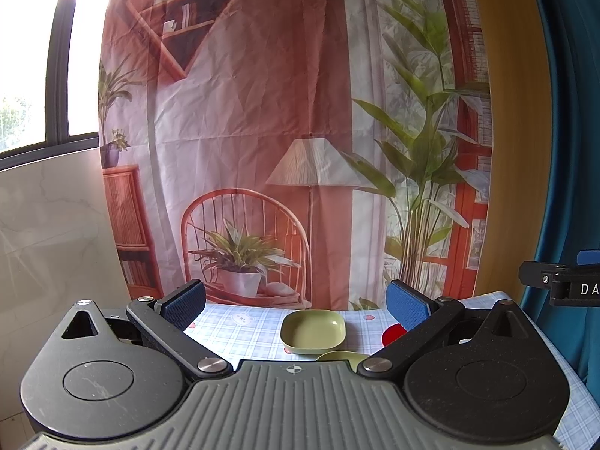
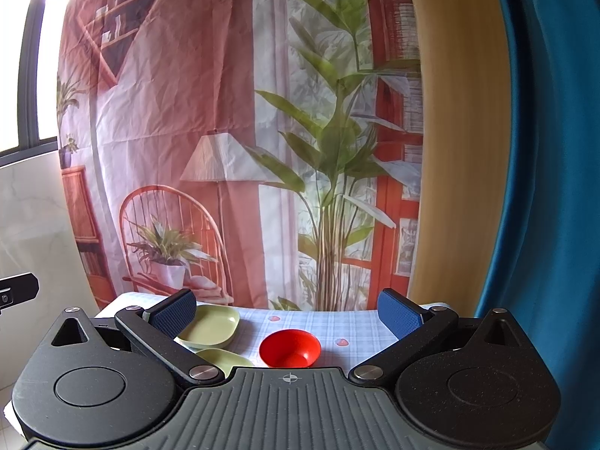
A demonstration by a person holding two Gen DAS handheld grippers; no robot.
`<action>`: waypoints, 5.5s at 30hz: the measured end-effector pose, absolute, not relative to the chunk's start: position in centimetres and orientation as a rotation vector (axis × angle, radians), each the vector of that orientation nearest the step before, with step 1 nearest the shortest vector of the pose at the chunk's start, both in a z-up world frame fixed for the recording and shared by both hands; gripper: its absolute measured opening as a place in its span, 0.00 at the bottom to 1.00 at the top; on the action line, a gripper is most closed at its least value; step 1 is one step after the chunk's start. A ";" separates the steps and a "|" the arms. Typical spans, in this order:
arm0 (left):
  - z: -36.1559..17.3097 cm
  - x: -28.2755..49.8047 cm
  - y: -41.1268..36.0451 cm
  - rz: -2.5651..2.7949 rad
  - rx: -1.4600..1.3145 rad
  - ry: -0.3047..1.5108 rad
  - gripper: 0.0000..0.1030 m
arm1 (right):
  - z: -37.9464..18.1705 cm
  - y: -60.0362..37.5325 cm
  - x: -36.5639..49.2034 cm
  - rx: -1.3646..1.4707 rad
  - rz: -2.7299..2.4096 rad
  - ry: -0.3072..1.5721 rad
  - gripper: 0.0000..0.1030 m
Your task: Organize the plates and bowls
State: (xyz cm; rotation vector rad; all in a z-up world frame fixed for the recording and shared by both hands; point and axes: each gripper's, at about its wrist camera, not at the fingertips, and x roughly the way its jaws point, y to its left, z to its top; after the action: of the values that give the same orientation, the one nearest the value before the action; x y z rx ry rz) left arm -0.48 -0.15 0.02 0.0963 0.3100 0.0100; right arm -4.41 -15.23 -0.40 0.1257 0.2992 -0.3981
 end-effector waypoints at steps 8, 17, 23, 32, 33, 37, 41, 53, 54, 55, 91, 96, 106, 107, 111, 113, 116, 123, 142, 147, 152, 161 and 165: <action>0.1 -0.6 -0.2 0.010 0.096 0.306 1.00 | -0.3 -15.2 -4.5 0.126 -0.398 0.298 1.00; 0.2 -0.7 -0.2 0.004 0.096 0.302 1.00 | -0.2 -15.4 -4.4 0.131 -0.403 0.301 1.00; 0.2 -0.7 -0.2 0.004 0.097 0.303 1.00 | -0.3 -15.4 -4.4 0.130 -0.401 0.301 1.00; -0.2 -0.7 -0.2 -0.013 0.099 0.301 1.00 | 0.0 -15.2 -4.2 0.142 -0.387 0.286 1.00; -0.4 -0.7 -0.1 -0.011 0.096 0.299 1.00 | -0.3 -15.0 -4.4 0.142 -0.381 0.280 1.00; -1.4 -0.2 -0.2 0.019 0.101 0.281 1.00 | -1.8 -15.3 -3.7 0.168 -0.366 0.255 1.00; -2.8 0.5 0.0 0.016 0.079 0.305 1.00 | -4.3 -16.0 -3.1 0.193 -0.335 0.230 1.00; -9.1 2.9 0.8 0.061 0.091 0.375 1.00 | -11.0 -15.8 -1.5 0.218 -0.341 0.228 1.00; -9.6 3.1 0.9 0.064 0.091 0.385 0.99 | -11.4 -15.7 -1.3 0.214 -0.336 0.244 1.00; -10.1 3.3 1.1 0.067 0.091 0.393 0.99 | -12.1 -15.4 -1.1 0.208 -0.331 0.261 1.00; -22.7 5.8 3.7 -0.017 0.029 0.670 0.81 | -22.5 -12.1 2.1 0.187 -0.235 0.488 0.84; -23.3 5.9 3.5 -0.044 0.022 0.702 0.68 | -22.5 -11.8 2.1 0.180 -0.196 0.498 0.67; -24.0 6.1 3.0 -0.102 0.000 0.747 0.42 | -22.9 -11.1 2.1 0.186 -0.117 0.527 0.52; -24.2 6.2 3.0 -0.108 -0.004 0.756 0.40 | -23.0 -10.9 2.1 0.185 -0.110 0.534 0.51; -25.0 6.6 2.9 -0.123 -0.017 0.787 0.38 | -23.5 -10.3 2.4 0.178 -0.083 0.564 0.45; -25.3 6.7 3.0 -0.125 -0.025 0.799 0.37 | -23.8 -10.1 2.5 0.179 -0.075 0.579 0.44; -25.7 7.0 3.0 -0.124 -0.035 0.816 0.31 | -24.3 -10.2 2.7 0.196 -0.076 0.603 0.44; -26.0 7.1 3.1 -0.123 -0.051 0.832 0.29 | -25.0 -11.7 2.8 0.269 -0.122 0.633 0.40; -26.0 7.0 3.2 -0.122 -0.049 0.828 0.29 | -25.3 -11.7 3.2 0.252 -0.183 0.652 0.36; -26.0 7.0 3.3 -0.110 -0.055 0.826 0.29 | -25.2 -11.5 3.0 0.240 -0.192 0.668 0.36; -25.9 7.0 3.4 -0.109 -0.059 0.826 0.29 | -25.2 -11.4 2.7 0.253 -0.198 0.680 0.36; -26.0 7.0 3.5 -0.106 -0.066 0.819 0.18 | -26.0 -12.1 3.1 0.300 -0.196 0.701 0.36; -26.1 7.0 3.3 -0.116 -0.061 0.820 0.17 | -26.4 -12.4 3.3 0.329 -0.183 0.705 0.28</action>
State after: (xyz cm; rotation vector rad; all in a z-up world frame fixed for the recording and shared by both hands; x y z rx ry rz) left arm 7.02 3.33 -26.05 -0.0608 0.8196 -0.1164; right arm 3.26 -12.42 -26.39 0.3289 0.7055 -0.1831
